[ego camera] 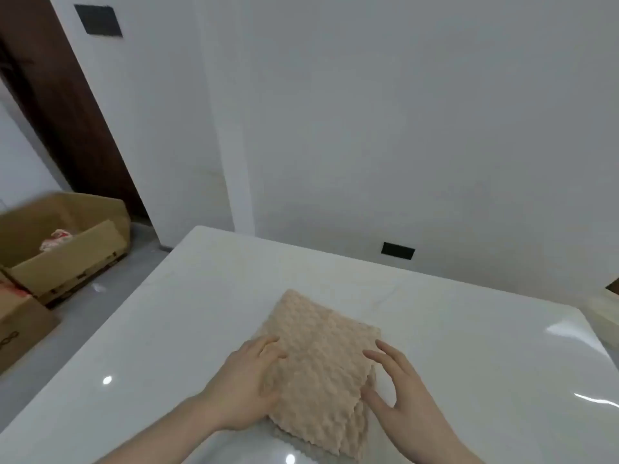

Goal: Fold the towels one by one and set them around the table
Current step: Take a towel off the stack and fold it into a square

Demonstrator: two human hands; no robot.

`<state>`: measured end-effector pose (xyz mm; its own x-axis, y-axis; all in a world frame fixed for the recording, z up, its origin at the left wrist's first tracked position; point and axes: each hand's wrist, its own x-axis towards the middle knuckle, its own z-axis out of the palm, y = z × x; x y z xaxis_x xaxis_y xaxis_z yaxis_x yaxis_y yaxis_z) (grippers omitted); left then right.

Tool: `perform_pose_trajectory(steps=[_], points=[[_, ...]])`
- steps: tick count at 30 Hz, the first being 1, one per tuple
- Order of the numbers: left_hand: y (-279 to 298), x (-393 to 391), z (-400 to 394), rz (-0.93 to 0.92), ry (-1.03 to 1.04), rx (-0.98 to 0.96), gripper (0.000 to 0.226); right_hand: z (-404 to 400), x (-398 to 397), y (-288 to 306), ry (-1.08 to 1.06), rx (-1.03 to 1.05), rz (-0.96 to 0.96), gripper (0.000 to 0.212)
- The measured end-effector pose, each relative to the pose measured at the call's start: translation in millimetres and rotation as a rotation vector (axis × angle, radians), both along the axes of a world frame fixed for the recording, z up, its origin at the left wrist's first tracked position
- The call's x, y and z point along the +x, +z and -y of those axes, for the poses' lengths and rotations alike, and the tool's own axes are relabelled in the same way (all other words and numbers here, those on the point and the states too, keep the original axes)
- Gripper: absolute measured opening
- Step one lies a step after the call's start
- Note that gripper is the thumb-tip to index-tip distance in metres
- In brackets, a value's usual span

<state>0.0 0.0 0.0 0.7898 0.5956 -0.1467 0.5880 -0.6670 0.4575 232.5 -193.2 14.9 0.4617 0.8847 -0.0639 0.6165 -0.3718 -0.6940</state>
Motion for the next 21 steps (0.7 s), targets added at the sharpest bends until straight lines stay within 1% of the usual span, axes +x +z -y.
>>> perform_pose_trajectory(steps=[1,2,4,6,8,9,11,14,18,21], points=[[-21.5,3.5,-0.3,0.006,-0.018,-0.014,0.069,-2.2,2.4,-23.4,0.015,0.037,0.015,0.044],[-46.2,5.5,-2.3,0.009,-0.016,0.008,0.075,-4.7,4.6,-44.0,0.003,0.022,0.032,0.045],[-97.4,5.9,-3.4,-0.017,-0.028,0.058,0.081,-9.3,12.5,-95.8,0.034,-0.037,0.046,0.054],[-148.4,0.7,0.0,0.074,-0.001,0.11,0.079,-10.4,9.6,-148.9,0.049,-0.044,0.076,0.067],[-176.5,-2.5,3.2,0.193,0.037,0.205,0.076,-8.6,3.3,-187.1,0.054,0.0,0.227,0.072],[-183.5,-1.3,2.6,0.216,0.048,0.242,0.074,-8.8,1.2,-199.3,0.051,0.028,0.305,0.071],[-192.0,-1.5,0.3,0.239,0.052,0.312,0.069,-8.9,-1.7,-207.6,0.039,0.055,0.38,0.072],[-195.3,-4.6,1.9,0.232,0.035,0.386,0.066,-3.6,-2.9,-206.4,0.03,0.109,0.401,0.07],[-189.4,-4.2,7.6,0.256,0.062,0.384,0.068,2.5,-8.9,-202.2,-0.01,0.175,0.366,0.063],[-185.2,-6.8,12.6,0.279,0.096,0.377,0.071,3.3,-11.5,-201.6,-0.034,0.182,0.383,0.062]])
